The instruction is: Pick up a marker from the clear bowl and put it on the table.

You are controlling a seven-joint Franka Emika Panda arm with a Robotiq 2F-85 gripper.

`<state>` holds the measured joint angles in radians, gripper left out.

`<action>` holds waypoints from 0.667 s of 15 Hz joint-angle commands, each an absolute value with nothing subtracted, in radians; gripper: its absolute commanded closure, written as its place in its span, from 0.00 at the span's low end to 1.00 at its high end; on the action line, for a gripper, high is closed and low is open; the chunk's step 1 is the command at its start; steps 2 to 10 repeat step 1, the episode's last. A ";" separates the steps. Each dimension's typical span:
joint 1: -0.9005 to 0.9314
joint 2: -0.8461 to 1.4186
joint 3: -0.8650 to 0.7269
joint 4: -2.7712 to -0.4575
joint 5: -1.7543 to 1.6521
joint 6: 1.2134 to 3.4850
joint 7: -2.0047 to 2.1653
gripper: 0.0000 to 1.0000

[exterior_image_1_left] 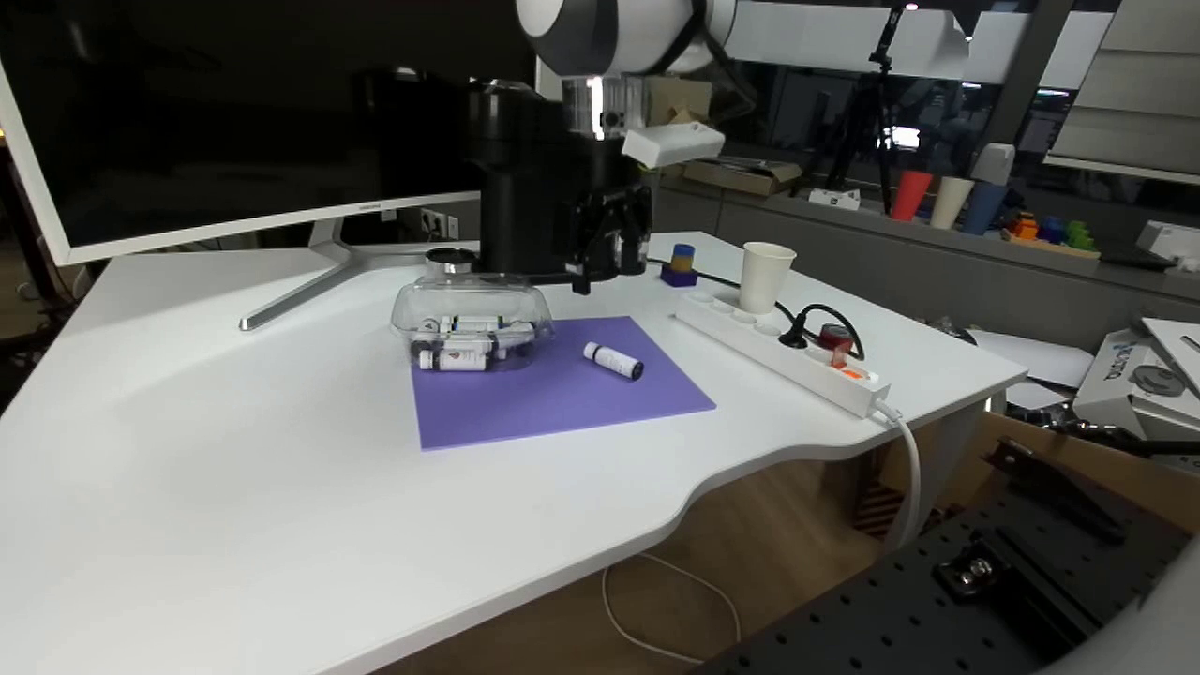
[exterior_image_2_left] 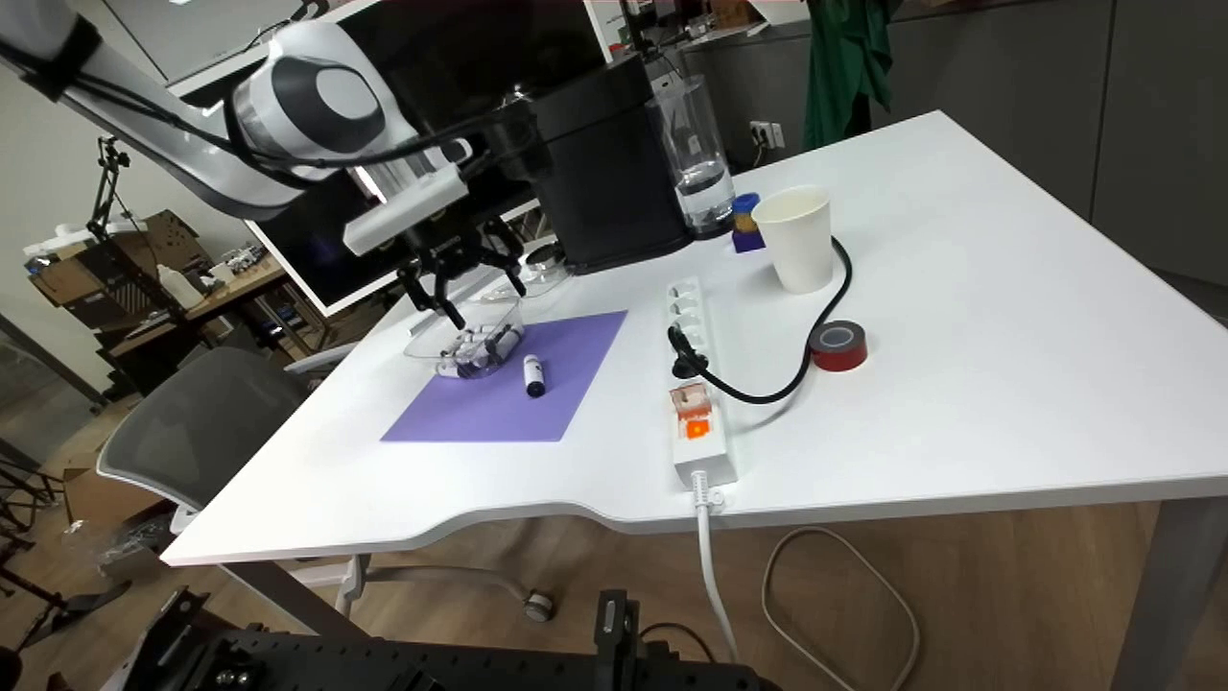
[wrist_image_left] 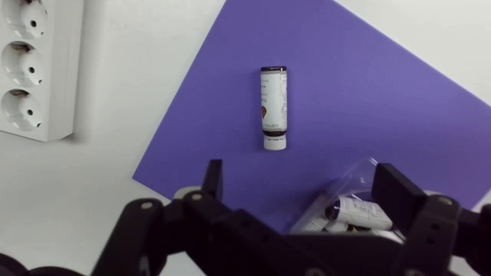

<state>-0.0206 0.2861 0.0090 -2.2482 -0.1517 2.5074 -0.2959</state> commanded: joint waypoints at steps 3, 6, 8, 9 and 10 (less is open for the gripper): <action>-0.010 0.128 0.020 -2.314 -0.135 2.430 -0.257 0.00; -0.010 0.128 0.020 -2.314 -0.135 2.430 -0.257 0.00; -0.010 0.128 0.020 -2.314 -0.135 2.430 -0.257 0.00; -0.010 0.128 0.020 -2.314 -0.135 2.430 -0.257 0.00; -0.010 0.128 0.020 -2.314 -0.135 2.430 -0.257 0.00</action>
